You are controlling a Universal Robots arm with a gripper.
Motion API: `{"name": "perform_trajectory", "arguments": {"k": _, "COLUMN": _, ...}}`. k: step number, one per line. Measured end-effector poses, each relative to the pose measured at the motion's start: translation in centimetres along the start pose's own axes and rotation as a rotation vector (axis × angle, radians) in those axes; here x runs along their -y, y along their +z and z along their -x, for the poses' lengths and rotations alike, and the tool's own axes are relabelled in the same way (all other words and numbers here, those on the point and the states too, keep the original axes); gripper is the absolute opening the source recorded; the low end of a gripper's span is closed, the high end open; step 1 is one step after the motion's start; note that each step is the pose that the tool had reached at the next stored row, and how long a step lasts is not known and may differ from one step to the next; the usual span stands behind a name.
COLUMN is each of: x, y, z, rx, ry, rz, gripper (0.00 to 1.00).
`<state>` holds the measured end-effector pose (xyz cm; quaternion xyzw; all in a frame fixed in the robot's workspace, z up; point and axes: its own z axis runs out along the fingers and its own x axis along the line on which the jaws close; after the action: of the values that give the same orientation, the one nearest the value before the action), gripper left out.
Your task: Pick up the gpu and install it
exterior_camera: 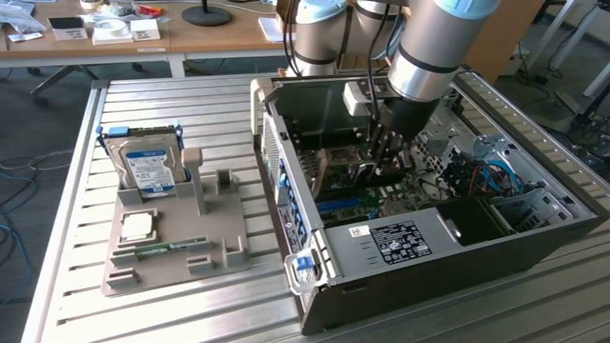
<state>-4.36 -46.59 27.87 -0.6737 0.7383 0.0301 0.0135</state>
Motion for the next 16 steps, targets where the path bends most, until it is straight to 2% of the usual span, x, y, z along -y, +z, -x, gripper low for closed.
{"name": "perform_trajectory", "arguments": {"k": 5, "x": -0.38, "y": 0.37, "z": -0.06, "rx": 0.0000, "ry": 0.000, "rz": 0.0000, "gripper": 0.27}}
{"name": "perform_trajectory", "arguments": {"k": 16, "x": -0.63, "y": 0.38, "z": -0.08, "rx": 0.0000, "ry": 0.000, "rz": 0.0001, "gripper": 0.27}}
